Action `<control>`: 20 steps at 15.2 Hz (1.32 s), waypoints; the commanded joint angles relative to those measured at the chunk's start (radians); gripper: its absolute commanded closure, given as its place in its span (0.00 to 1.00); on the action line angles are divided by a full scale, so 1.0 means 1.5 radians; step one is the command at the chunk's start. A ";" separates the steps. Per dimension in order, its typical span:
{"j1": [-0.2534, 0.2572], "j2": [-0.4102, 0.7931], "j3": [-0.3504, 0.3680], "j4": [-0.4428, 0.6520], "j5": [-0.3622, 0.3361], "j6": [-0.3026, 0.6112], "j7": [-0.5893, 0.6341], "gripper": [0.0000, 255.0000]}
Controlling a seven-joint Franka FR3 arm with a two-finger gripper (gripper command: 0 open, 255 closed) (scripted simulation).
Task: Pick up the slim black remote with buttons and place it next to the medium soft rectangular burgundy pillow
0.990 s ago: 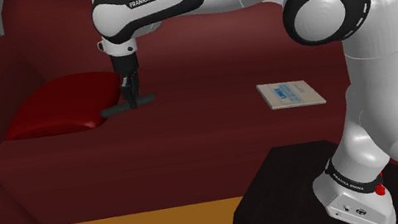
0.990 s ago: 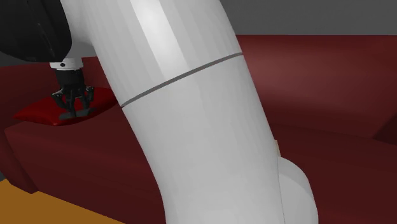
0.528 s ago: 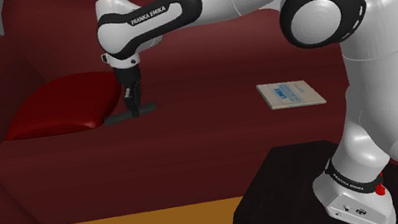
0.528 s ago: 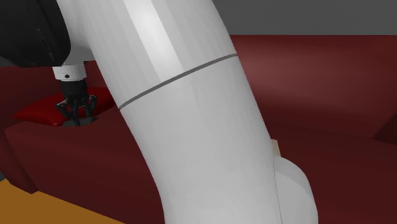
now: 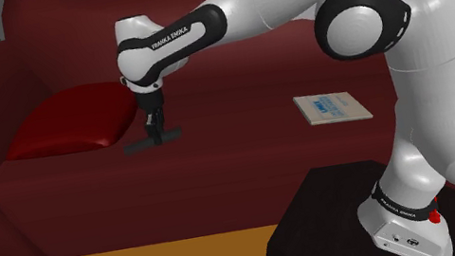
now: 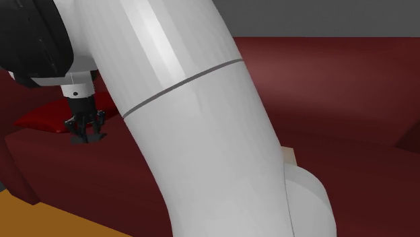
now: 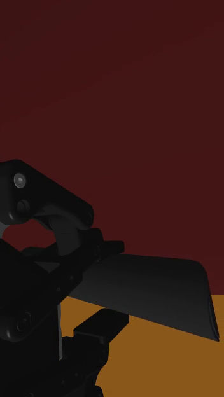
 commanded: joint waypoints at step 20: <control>-0.003 -0.006 -0.002 0.018 -0.002 -0.024 0.000 0.00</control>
